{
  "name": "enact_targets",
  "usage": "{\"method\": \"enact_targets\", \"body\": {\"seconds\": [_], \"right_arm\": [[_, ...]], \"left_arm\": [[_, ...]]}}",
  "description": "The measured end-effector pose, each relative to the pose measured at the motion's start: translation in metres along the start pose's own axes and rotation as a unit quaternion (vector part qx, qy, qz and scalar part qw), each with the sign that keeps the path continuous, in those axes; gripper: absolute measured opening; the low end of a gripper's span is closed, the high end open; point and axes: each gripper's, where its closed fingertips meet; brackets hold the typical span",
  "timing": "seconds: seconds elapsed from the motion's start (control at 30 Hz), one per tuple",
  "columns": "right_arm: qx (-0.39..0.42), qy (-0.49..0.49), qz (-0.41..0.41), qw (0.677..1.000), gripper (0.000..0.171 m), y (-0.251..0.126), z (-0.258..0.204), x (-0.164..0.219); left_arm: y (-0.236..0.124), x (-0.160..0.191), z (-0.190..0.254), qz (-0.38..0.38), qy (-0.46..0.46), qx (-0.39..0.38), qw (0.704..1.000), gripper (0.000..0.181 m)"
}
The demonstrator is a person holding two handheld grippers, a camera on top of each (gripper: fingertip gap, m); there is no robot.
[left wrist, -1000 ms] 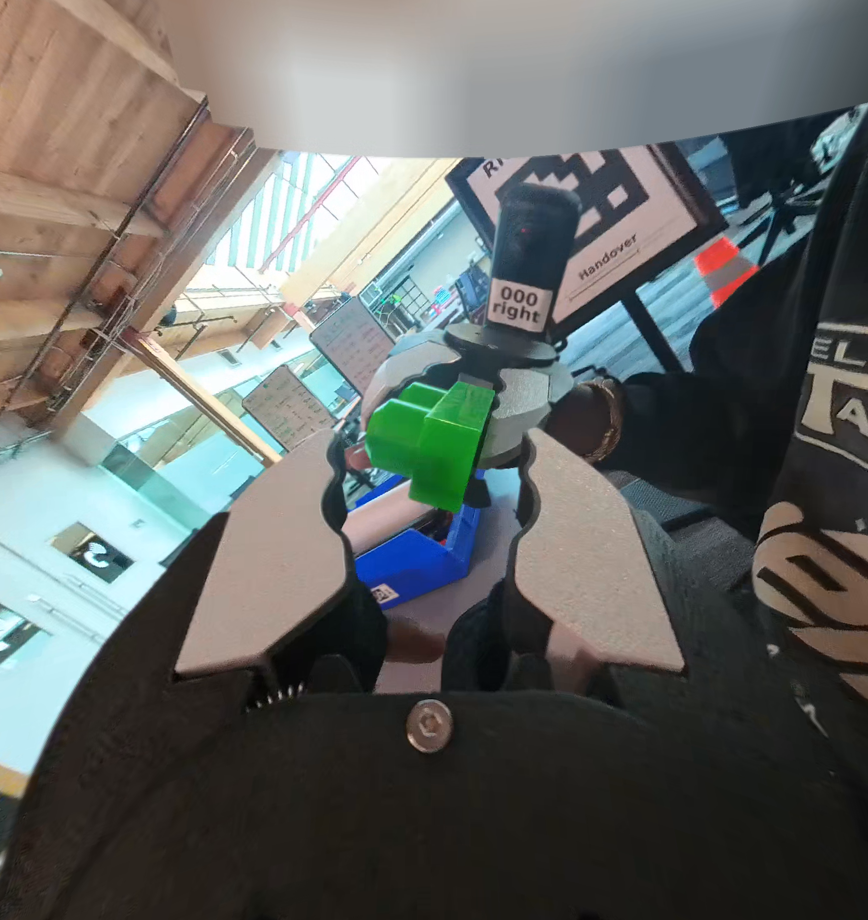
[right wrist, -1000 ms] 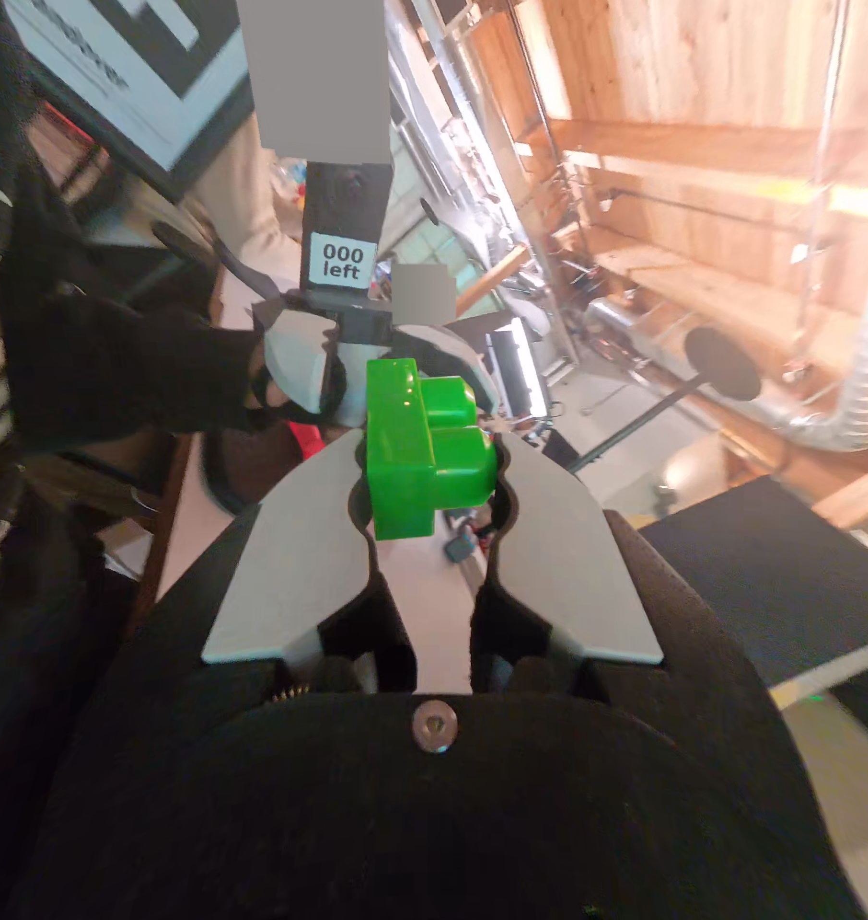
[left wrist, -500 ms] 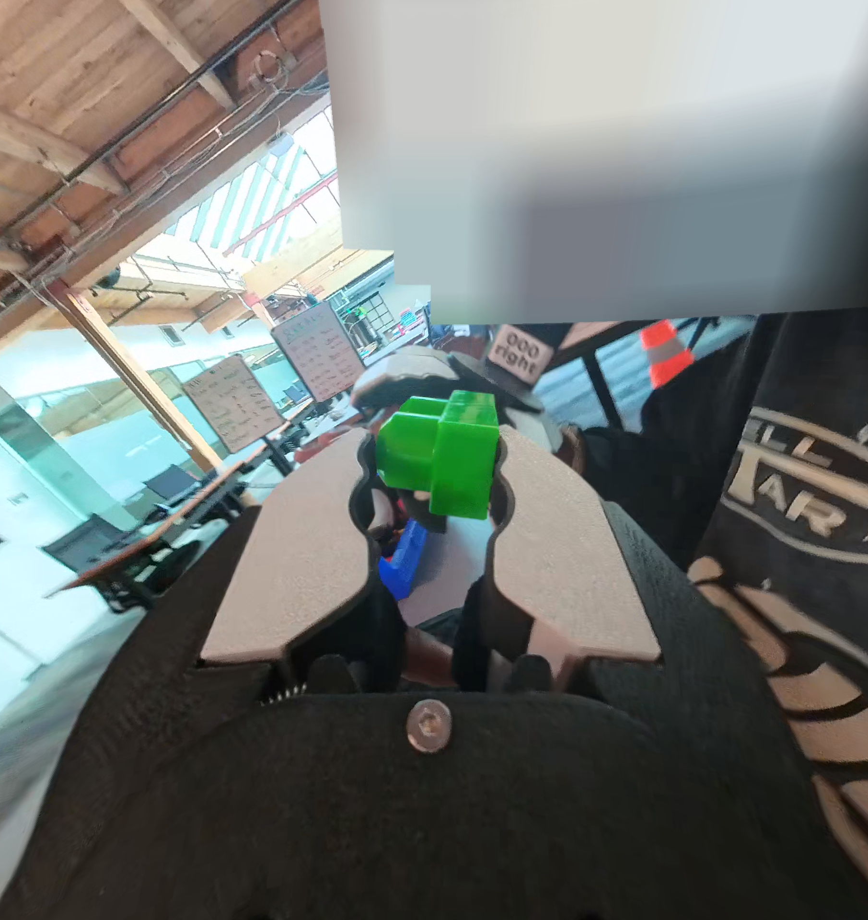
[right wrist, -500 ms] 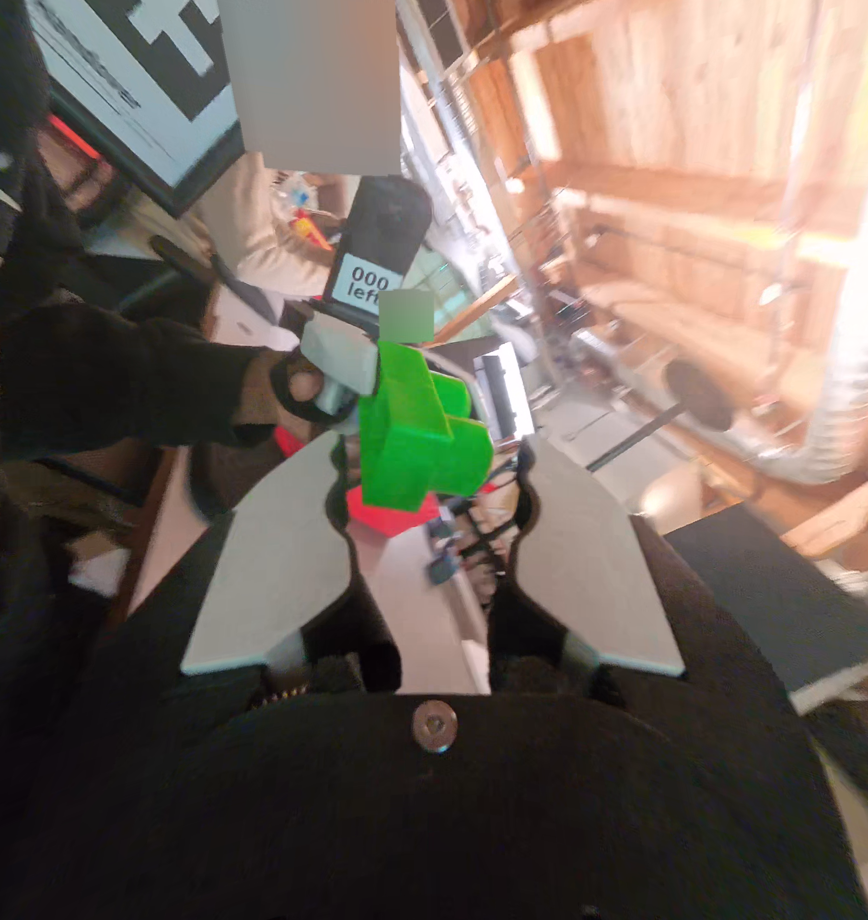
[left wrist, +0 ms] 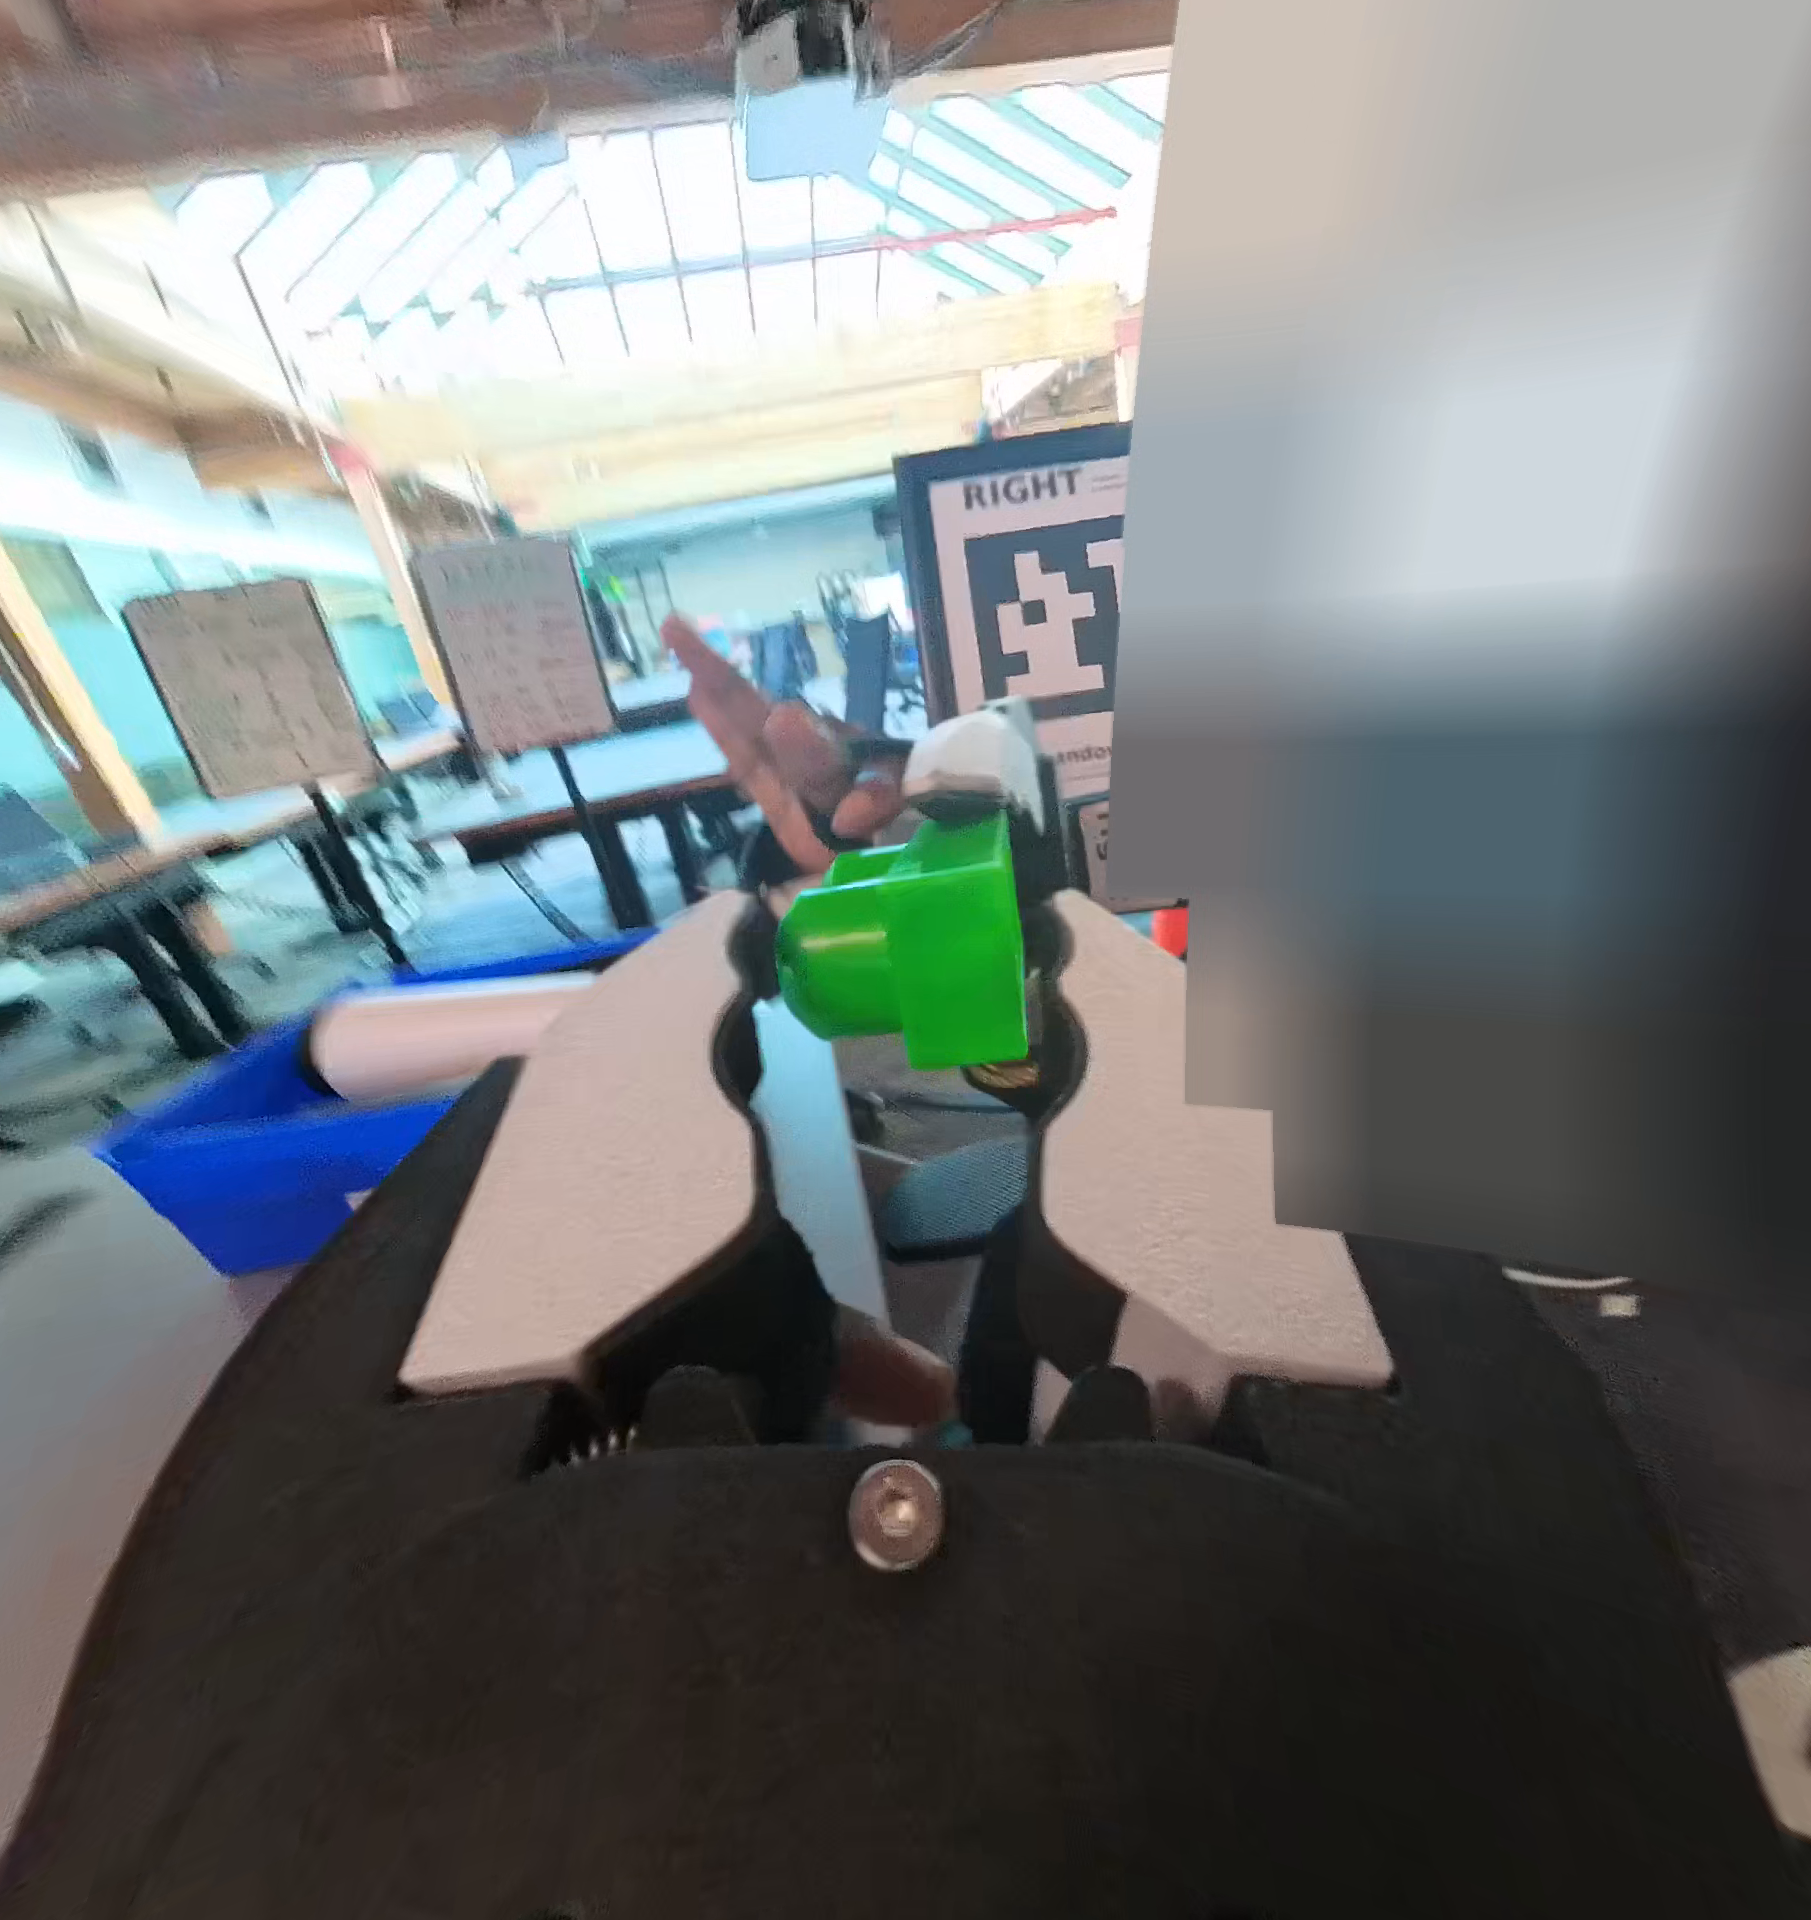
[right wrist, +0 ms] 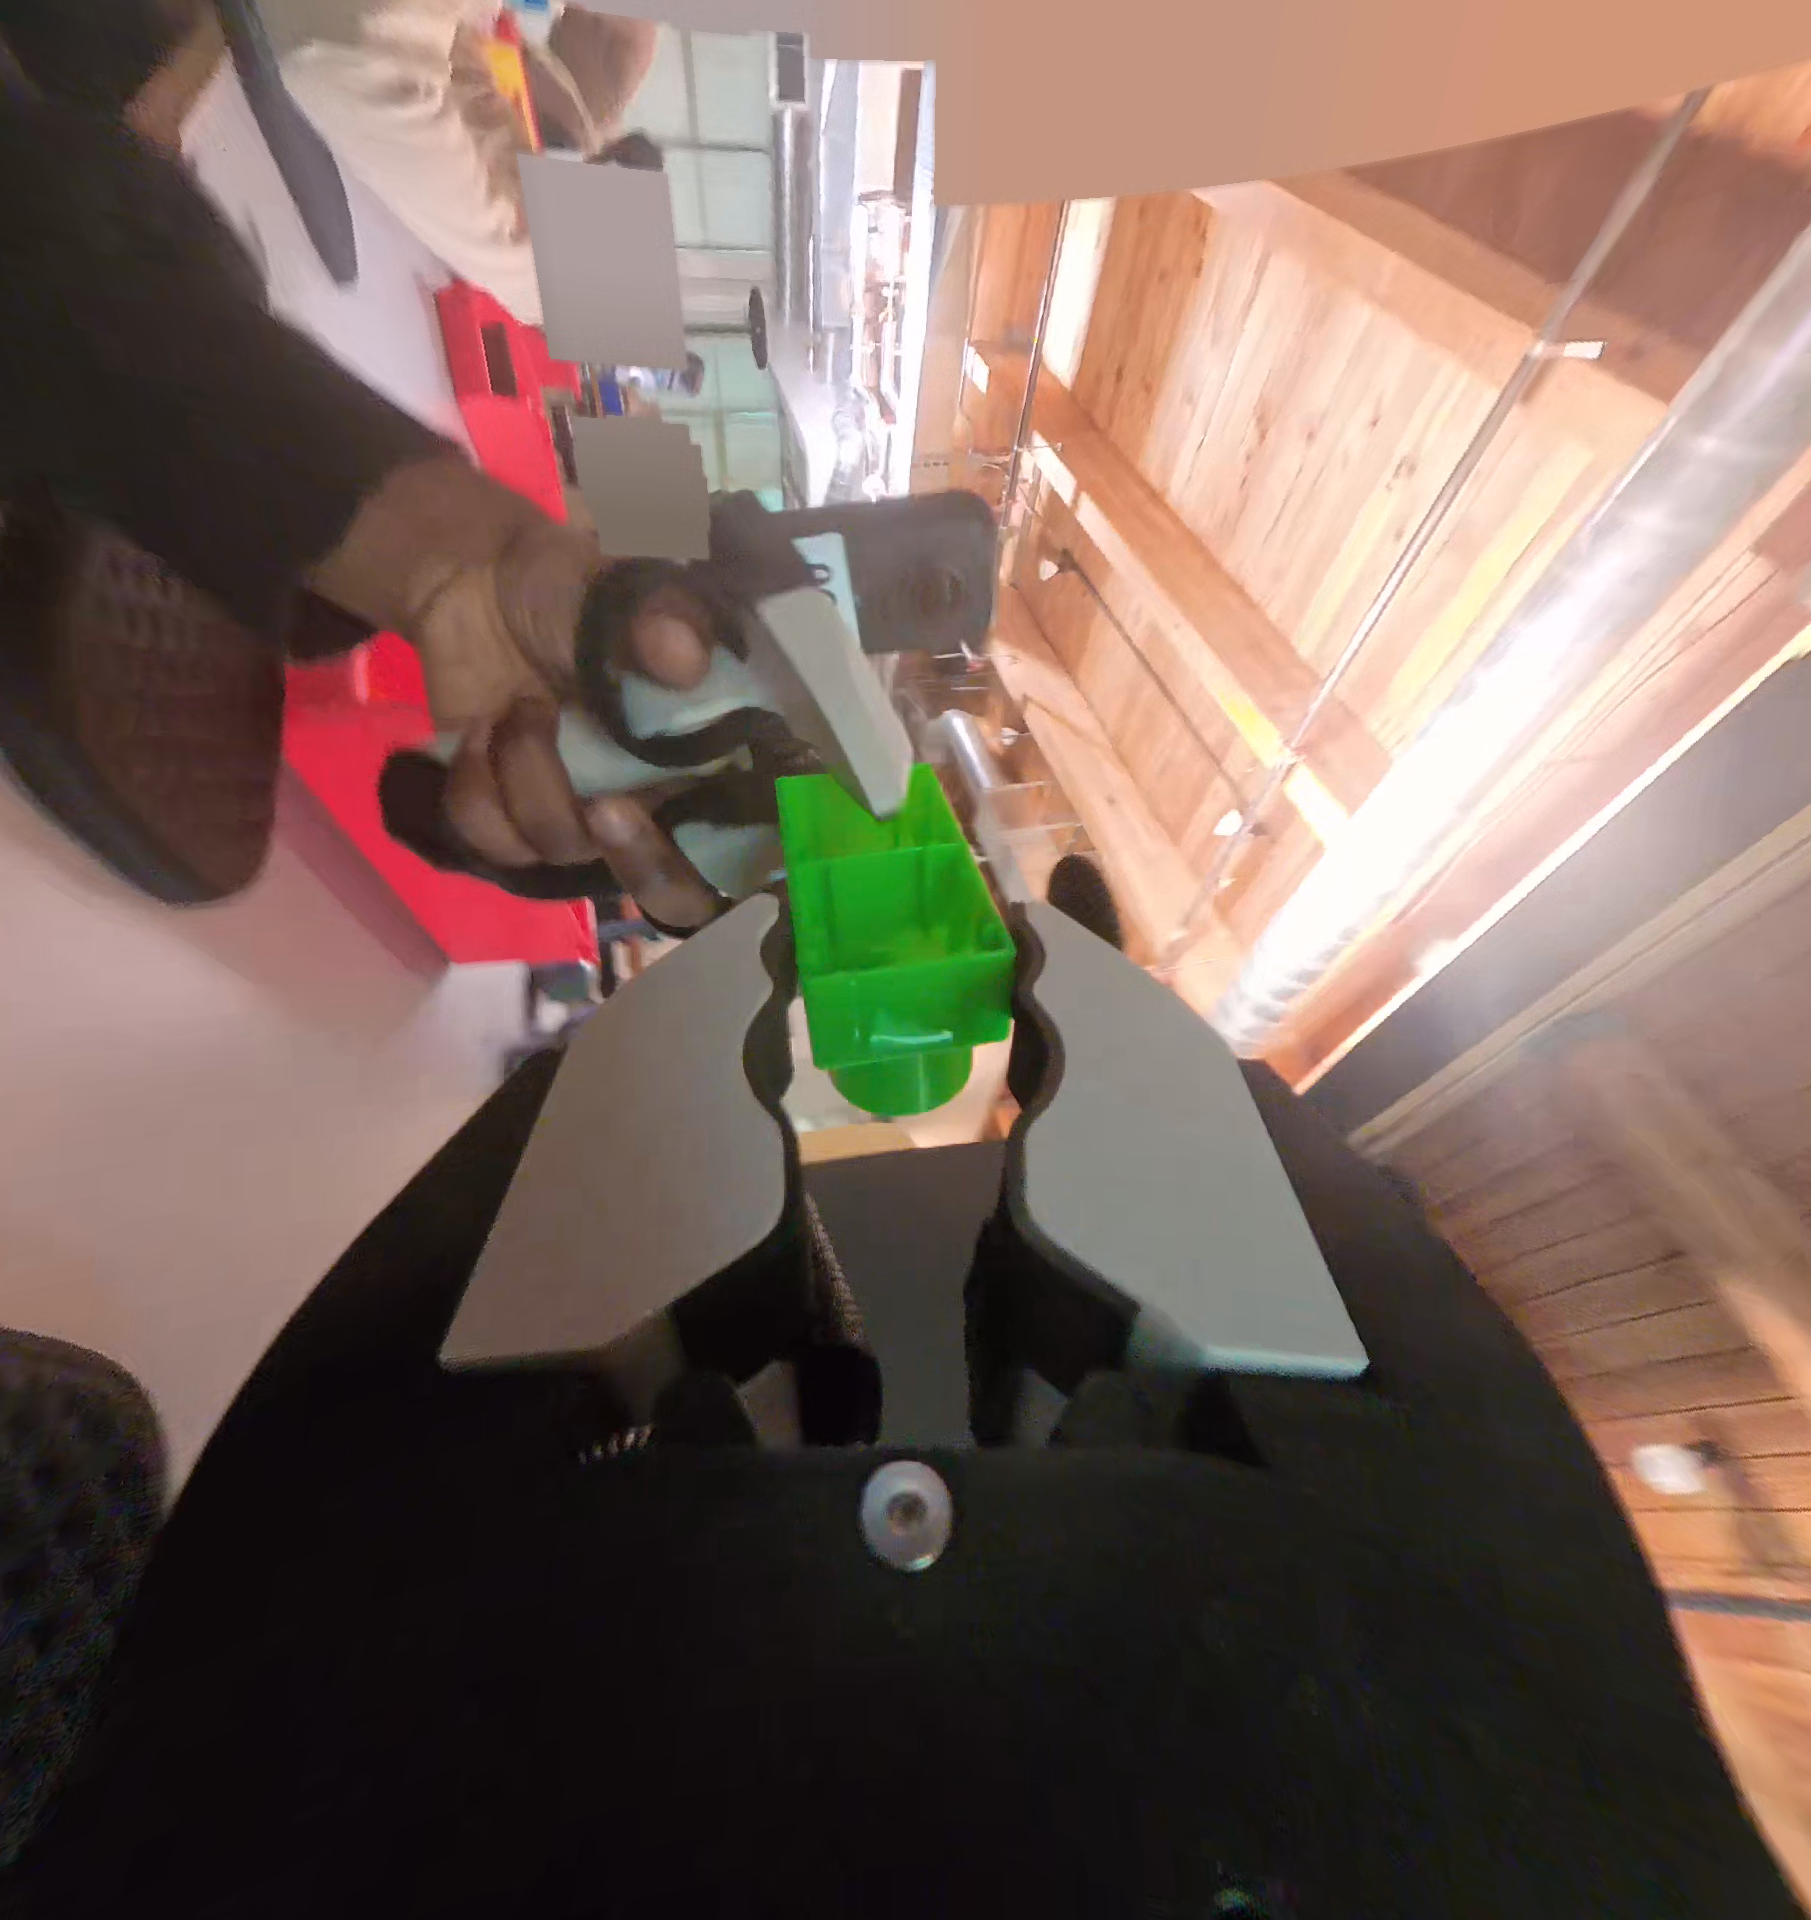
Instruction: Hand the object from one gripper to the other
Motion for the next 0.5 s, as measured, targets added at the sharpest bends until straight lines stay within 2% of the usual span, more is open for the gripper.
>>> {"method": "enact_targets", "body": {"seconds": [0.03,0.13,0.27,0.33,0.4,0.5], "right_arm": [[-0.004,0.043,0.007,0.999,0.038,-0.001,0.002,-0.001],[-0.062,0.200,0.005,0.978,0.038,-0.001,-0.001,0.004],[-0.123,0.364,0.021,0.923,0.038,-0.004,-0.006,0.004],[-0.132,0.405,0.030,0.904,0.038,-0.005,-0.005,0.003],[-0.139,0.425,0.038,0.894,0.038,-0.006,-0.005,0.001],[-0.140,0.428,0.043,0.892,0.038,-0.007,-0.004,0.000]], "left_arm": [[-0.001,-0.005,0.001,0.015,0.038,-0.008,0.999,0.058],[-0.003,-0.011,0.003,0.011,0.152,-0.040,0.988,0.061],[0.002,-0.001,0.015,-0.041,0.244,-0.033,0.968,0.061],[0.005,0.005,0.016,-0.064,0.266,-0.036,0.961,0.059],[0.007,0.008,0.014,-0.075,0.279,-0.043,0.956,0.044],[0.007,0.008,0.013,-0.081,0.246,-0.039,0.965,0.036]]}}
Point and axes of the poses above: each gripper's, where its closed fingertips meet, y out along the fingers, x out of its underside, z = x × y across the jaws, and after that the axes turned 8 degrees about y, right-handed
